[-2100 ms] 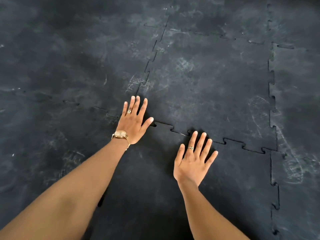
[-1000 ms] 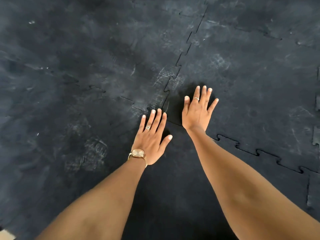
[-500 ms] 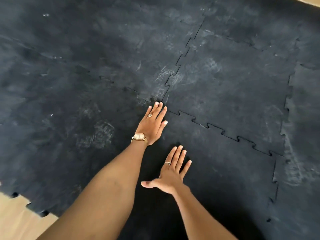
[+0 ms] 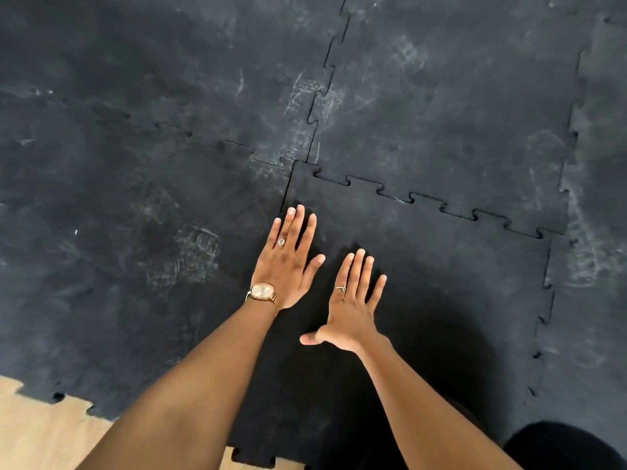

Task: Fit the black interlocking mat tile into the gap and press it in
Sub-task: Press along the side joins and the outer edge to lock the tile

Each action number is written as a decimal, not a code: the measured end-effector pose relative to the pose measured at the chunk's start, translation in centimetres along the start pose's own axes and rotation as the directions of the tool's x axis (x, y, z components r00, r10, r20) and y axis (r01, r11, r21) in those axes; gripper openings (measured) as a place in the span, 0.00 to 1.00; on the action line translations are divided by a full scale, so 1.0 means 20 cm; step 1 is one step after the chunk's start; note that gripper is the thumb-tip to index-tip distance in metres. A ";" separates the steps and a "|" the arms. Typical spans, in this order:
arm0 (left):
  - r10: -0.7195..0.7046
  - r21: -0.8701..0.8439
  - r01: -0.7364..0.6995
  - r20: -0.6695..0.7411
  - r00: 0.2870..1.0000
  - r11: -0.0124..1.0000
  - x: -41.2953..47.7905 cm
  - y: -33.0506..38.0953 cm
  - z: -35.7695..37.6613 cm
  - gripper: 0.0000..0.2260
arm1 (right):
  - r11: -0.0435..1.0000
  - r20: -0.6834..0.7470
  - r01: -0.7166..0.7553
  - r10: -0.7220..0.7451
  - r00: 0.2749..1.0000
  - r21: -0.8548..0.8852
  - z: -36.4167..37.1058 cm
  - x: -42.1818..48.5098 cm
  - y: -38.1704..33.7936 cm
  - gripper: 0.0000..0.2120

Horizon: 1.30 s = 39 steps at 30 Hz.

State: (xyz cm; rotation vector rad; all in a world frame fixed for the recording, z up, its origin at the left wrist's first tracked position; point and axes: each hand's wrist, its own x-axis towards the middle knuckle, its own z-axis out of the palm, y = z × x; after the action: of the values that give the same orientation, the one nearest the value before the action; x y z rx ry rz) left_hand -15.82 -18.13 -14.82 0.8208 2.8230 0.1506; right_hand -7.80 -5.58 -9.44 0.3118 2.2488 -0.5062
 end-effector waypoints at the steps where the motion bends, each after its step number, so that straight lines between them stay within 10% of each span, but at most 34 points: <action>1: -0.002 -0.002 0.002 0.014 1.000 1.000 0.00 0.00 0.00 0.30 | 1.000 -0.002 -0.008 0.008 1.000 0.001 0.00 0.00 0.00 0.75; 15: 0.027 0.012 -0.026 -0.055 0.998 1.000 -0.01 -0.01 0.01 0.29 | 0.995 -0.129 0.043 -0.055 0.990 -0.094 0.08 0.02 0.04 0.75; 20: 0.042 -0.006 -0.043 -0.095 0.995 0.999 -0.03 -0.01 0.02 0.27 | 0.971 -0.426 0.135 -0.209 0.881 -0.198 0.33 -0.12 0.12 0.49; 30: 0.159 0.067 -0.157 -0.027 0.987 0.985 -0.63 0.05 0.06 0.31 | 0.998 -0.696 -0.064 0.026 0.717 -0.029 0.87 -0.38 0.08 0.36; 39: 0.029 0.058 -0.026 -0.064 0.998 0.998 -0.59 0.07 0.10 0.30 | 0.993 -0.699 -0.109 0.047 0.714 -0.045 0.88 -0.37 0.07 0.35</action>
State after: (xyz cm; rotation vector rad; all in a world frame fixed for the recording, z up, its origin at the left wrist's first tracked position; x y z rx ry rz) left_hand -4.91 -23.27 -14.57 0.8827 2.8896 0.1021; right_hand 9.11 -12.74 -14.92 0.6402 2.9694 -0.2599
